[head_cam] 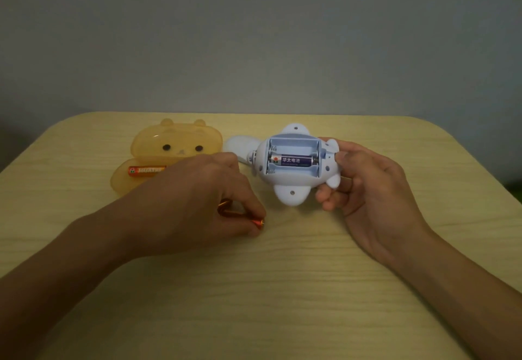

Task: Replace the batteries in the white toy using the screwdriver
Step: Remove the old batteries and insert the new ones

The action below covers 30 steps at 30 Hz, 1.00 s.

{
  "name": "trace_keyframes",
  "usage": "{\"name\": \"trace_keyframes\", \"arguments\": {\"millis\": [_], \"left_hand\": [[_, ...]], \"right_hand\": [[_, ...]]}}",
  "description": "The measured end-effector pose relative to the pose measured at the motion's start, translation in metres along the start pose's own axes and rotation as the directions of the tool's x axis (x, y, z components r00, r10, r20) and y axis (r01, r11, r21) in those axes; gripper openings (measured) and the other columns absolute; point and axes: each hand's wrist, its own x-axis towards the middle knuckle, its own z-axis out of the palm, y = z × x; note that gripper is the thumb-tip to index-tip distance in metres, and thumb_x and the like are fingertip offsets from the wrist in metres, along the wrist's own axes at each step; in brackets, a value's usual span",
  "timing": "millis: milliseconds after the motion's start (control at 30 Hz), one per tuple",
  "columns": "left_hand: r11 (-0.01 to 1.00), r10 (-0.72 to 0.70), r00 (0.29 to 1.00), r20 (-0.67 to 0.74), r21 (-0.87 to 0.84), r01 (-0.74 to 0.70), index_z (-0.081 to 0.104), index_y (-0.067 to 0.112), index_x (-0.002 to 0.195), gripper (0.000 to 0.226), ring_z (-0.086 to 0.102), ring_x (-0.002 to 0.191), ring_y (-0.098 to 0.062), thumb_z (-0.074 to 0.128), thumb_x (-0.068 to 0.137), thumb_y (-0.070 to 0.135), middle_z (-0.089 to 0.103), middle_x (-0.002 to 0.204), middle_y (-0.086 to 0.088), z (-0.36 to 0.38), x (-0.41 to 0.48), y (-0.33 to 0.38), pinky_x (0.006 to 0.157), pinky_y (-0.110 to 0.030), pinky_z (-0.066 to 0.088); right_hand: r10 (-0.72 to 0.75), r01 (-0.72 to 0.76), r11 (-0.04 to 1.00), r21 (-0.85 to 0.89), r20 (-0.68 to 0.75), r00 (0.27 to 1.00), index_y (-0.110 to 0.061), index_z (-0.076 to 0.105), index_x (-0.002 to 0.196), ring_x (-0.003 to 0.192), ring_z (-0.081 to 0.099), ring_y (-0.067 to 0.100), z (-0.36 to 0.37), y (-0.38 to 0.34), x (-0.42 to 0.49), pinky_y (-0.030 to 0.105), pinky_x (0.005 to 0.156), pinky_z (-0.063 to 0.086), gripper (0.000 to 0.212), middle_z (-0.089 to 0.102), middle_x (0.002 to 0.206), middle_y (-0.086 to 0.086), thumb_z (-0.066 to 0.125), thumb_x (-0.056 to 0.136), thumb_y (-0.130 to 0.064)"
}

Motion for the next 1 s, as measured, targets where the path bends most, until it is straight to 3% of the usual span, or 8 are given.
{"name": "trace_keyframes", "arguments": {"millis": [200,333,500,600,700,800,1000], "left_hand": [[0.96,-0.014,0.947,-0.32,-0.268,-0.076,0.079,0.032,0.102,0.024,0.069,0.071,-0.008,0.085,0.079,0.035,0.077,0.086,0.019,-0.022,0.003,0.011,0.058,-0.03,0.053],[0.944,0.002,0.881,-0.472,-0.29,-0.157,0.076,0.028,0.103,0.022,0.072,0.076,-0.009,0.082,0.083,0.022,0.079,0.089,0.018,-0.019,0.018,0.024,0.064,-0.025,0.055],[0.958,0.08,0.906,-0.417,-0.22,-0.186,0.081,0.021,0.099,0.016,0.072,0.079,-0.002,0.084,0.083,0.021,0.077,0.092,0.014,-0.004,0.034,0.027,0.07,-0.014,0.051],[0.97,0.138,0.916,-0.378,-0.137,-0.202,0.083,0.022,0.098,0.013,0.075,0.079,-0.01,0.083,0.086,0.029,0.08,0.091,0.009,0.003,0.035,0.021,0.068,-0.03,0.058],[0.977,0.181,0.919,-0.352,-0.045,-0.209,0.085,0.023,0.096,0.011,0.074,0.077,-0.018,0.082,0.087,0.028,0.081,0.088,0.007,0.005,0.036,0.012,0.063,-0.041,0.057],[0.978,0.191,0.922,-0.337,-0.014,-0.208,0.085,0.025,0.095,0.009,0.072,0.082,-0.016,0.081,0.087,0.028,0.08,0.09,0.01,0.004,0.035,0.009,0.068,-0.039,0.057],[0.981,0.194,0.934,-0.3,0.039,-0.191,0.084,0.028,0.099,0.016,0.062,0.091,-0.014,0.072,0.092,0.035,0.075,0.094,0.014,0.006,0.032,0.013,0.073,-0.034,0.053]], "right_hand": [[-0.019,0.022,0.998,-0.063,0.058,0.998,0.003,0.07,0.116,0.044,0.062,0.022,-0.002,0.002,-0.001,0.025,0.04,0.051,0.028,0.068,0.063,0.017,0.046,0.1,0.001],[-0.037,0.052,0.992,-0.118,0.126,0.991,-0.003,0.074,0.106,0.043,0.062,0.023,-0.002,0.003,-0.004,0.027,0.041,0.051,0.027,0.07,0.064,0.017,0.048,0.1,-0.001],[-0.028,0.052,0.989,-0.139,0.171,0.985,0.001,0.073,0.11,0.045,0.063,0.024,-0.004,0.003,-0.004,0.026,0.043,0.052,0.026,0.069,0.068,0.021,0.049,0.098,-0.004],[-0.023,0.049,0.989,-0.136,0.187,0.982,-0.001,0.074,0.109,0.045,0.064,0.024,-0.003,0.002,-0.004,0.027,0.043,0.052,0.031,0.069,0.068,0.022,0.052,0.09,-0.011],[-0.028,0.053,0.989,-0.139,0.178,0.984,-0.002,0.075,0.109,0.045,0.065,0.025,-0.003,0.003,-0.004,0.027,0.043,0.053,0.026,0.07,0.068,0.023,0.052,0.096,-0.005],[-0.028,0.053,0.987,-0.151,0.161,0.986,-0.002,0.074,0.109,0.044,0.065,0.025,-0.003,0.003,-0.005,0.027,0.042,0.053,0.03,0.069,0.065,0.022,0.046,0.101,0.004],[-0.035,0.058,0.984,-0.167,0.136,0.99,-0.004,0.076,0.105,0.043,0.064,0.024,-0.002,0.003,-0.007,0.026,0.041,0.052,0.031,0.069,0.064,0.022,0.046,0.1,0.004]]}}
